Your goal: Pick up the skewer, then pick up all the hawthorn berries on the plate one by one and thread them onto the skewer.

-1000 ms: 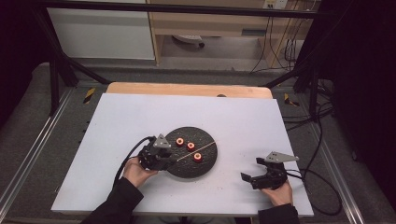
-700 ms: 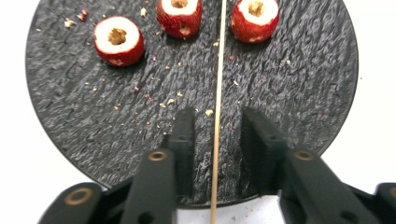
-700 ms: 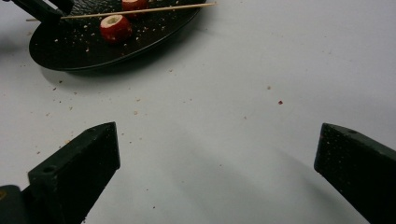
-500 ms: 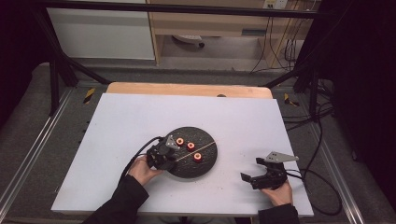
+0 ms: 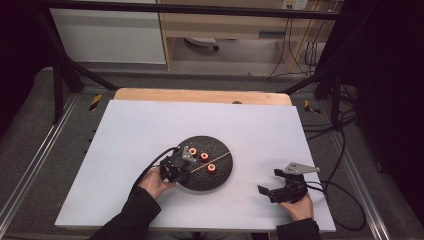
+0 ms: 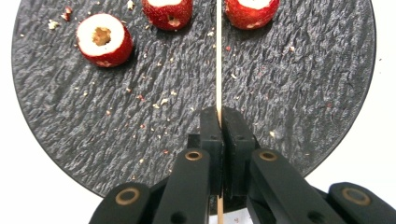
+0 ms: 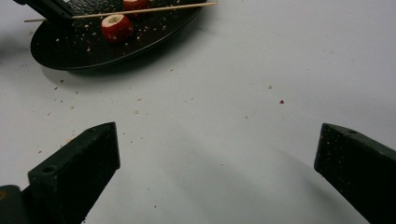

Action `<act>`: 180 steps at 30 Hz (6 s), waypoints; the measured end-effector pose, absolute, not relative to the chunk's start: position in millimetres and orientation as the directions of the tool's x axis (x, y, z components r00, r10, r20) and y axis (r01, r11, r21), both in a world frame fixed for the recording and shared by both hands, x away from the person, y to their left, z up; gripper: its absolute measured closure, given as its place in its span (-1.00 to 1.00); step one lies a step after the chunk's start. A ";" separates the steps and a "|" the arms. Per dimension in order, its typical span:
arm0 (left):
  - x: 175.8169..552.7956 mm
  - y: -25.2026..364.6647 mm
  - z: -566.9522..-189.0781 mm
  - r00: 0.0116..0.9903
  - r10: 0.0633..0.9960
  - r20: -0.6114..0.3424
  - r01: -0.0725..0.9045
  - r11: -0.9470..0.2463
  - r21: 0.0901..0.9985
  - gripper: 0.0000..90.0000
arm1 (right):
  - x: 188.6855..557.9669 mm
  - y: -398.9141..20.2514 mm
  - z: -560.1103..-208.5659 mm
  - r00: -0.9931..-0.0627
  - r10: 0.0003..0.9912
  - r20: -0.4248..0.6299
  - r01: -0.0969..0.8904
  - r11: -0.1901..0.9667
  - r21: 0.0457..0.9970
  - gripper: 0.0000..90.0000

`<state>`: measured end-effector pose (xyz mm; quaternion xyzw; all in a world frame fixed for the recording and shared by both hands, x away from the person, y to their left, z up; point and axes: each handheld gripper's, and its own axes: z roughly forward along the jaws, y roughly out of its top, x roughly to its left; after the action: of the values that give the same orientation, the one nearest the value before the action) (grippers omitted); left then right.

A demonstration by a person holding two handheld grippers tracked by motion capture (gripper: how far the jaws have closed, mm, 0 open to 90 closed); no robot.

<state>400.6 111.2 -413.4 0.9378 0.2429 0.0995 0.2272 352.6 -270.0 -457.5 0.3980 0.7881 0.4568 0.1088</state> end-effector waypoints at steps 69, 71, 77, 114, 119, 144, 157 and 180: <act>333.0 220.4 -430.2 0.758 0.649 -0.062 0.408 -0.398 0.821 0.95 | 375.4 -188.9 -419.9 -0.707 0.696 0.123 0.509 0.381 0.772 -0.97; 332.6 222.2 -431.0 0.757 0.650 -0.069 0.413 -0.393 0.822 0.95 | 378.1 -181.9 -417.6 -0.713 0.691 0.119 0.507 0.391 0.768 -0.97; 330.7 224.0 -431.9 0.755 0.652 -0.072 0.411 -0.385 0.826 0.95 | 389.4 -159.2 -412.4 -0.738 0.665 0.116 0.512 0.438 0.739 -0.97; 330.6 224.6 -435.1 0.749 0.659 -0.066 0.414 -0.388 0.823 0.95 | 434.1 -83.9 -415.7 -0.741 0.647 0.181 0.626 0.567 0.535 0.00; 330.6 224.4 -435.4 0.749 0.660 -0.066 0.415 -0.389 0.822 0.95 | 432.7 -82.8 -417.6 -0.744 0.647 0.168 0.619 0.572 0.538 0.17; 329.6 223.5 -435.4 0.746 0.663 -0.060 0.412 -0.389 0.824 0.95 | 434.3 -85.5 -412.2 -0.729 0.649 0.219 0.646 0.546 0.534 0.36; 328.0 221.1 -436.5 0.740 0.670 -0.059 0.411 -0.381 0.828 0.95 | 422.0 -99.8 -393.3 -0.727 0.652 0.214 0.613 0.477 0.630 0.36; 325.8 215.4 -438.7 0.730 0.680 -0.068 0.413 -0.358 0.837 0.95 | 396.4 -136.0 -399.7 -0.659 0.669 0.344 0.580 0.161 0.799 0.36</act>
<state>325.8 215.4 -438.7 0.8109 0.3370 0.1472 0.4552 396.4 -136.0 -399.7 0.4103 0.7606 0.5012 0.0444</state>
